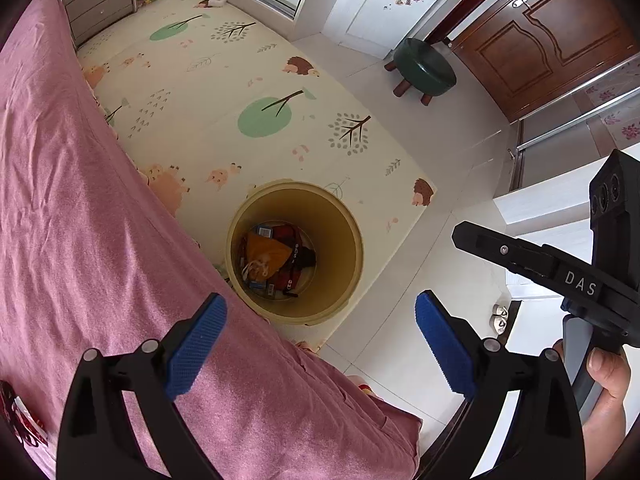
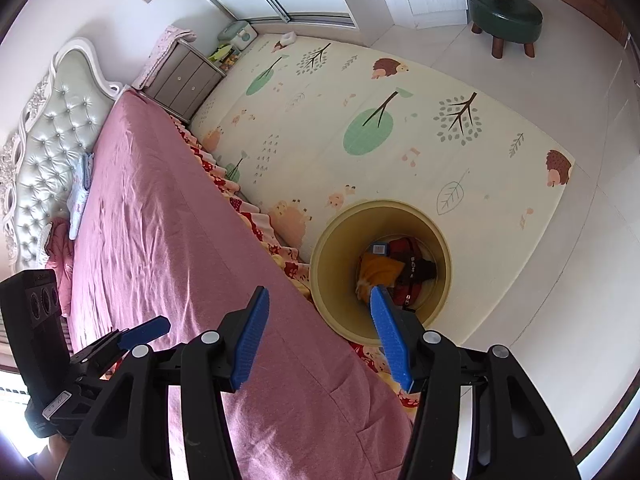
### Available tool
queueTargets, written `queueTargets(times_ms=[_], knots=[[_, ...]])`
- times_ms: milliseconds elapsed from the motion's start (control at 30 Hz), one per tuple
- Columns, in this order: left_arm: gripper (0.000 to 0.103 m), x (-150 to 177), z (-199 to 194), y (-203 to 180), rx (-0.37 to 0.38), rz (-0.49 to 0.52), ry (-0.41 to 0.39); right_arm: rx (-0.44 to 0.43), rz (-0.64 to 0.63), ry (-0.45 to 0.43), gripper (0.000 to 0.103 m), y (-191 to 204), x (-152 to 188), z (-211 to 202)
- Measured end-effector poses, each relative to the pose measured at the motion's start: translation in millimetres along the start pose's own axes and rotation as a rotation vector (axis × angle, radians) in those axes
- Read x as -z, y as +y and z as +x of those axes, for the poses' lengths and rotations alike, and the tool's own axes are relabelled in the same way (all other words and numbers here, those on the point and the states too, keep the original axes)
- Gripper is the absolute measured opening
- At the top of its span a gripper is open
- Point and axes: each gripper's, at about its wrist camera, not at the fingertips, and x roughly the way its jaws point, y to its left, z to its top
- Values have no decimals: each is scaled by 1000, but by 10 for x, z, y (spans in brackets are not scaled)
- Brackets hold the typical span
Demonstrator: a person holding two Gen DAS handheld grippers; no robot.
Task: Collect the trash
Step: 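Open both tools to drop the bag and sock into the bin, then move both tools back to the red cloth and wrapper on the bed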
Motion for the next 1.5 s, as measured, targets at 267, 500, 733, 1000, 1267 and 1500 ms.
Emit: queueTargets(times_ms=[267, 500, 733, 1000, 1267, 1500], knots=[[95, 222, -354, 40, -9, -5, -35, -49, -55, 1, 53, 411, 205, -150], [95, 547, -712, 185, -26, -46, -63, -83, -92, 15, 53, 762, 469, -273], [95, 977, -1079, 523, -46, -136, -94, -123, -148, 52, 53, 1211, 825, -312], [95, 1564, -1461, 1156, -98, -285, -136, -172, -247, 129, 53, 1881, 1299, -144], [95, 2061, -1813, 1739, -151, -400, -175, -212, -383, 217, 53, 2619, 1719, 141], [95, 2340, -1986, 2200, -166, -496, -194, -222, -465, 275, 53, 3136, 1962, 389]])
